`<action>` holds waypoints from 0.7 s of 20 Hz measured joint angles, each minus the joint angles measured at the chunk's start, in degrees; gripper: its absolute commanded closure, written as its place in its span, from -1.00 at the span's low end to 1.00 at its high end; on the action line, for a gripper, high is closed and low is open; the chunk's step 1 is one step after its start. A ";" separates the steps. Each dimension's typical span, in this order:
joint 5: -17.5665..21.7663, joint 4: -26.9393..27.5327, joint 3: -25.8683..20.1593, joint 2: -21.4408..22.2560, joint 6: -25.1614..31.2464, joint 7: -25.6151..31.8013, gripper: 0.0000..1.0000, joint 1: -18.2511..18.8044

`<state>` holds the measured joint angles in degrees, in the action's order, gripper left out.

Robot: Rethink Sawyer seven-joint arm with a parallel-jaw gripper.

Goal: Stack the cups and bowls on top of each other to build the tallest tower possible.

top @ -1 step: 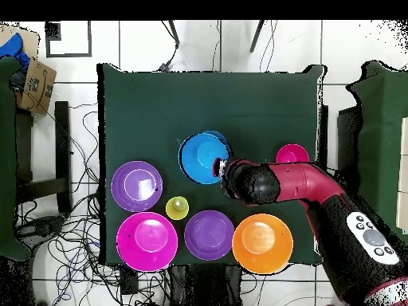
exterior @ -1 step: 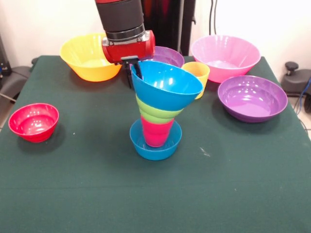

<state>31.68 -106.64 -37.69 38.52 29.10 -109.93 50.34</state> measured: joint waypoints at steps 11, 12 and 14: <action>0.08 0.03 -0.04 -0.84 0.01 0.00 -1.00 0.25; 0.08 0.03 -0.06 -0.98 0.01 0.00 -1.00 0.31; 0.08 0.03 -0.11 -1.44 0.01 0.00 -1.00 0.58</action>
<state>31.76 -106.61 -37.80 37.08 29.12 -109.93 50.92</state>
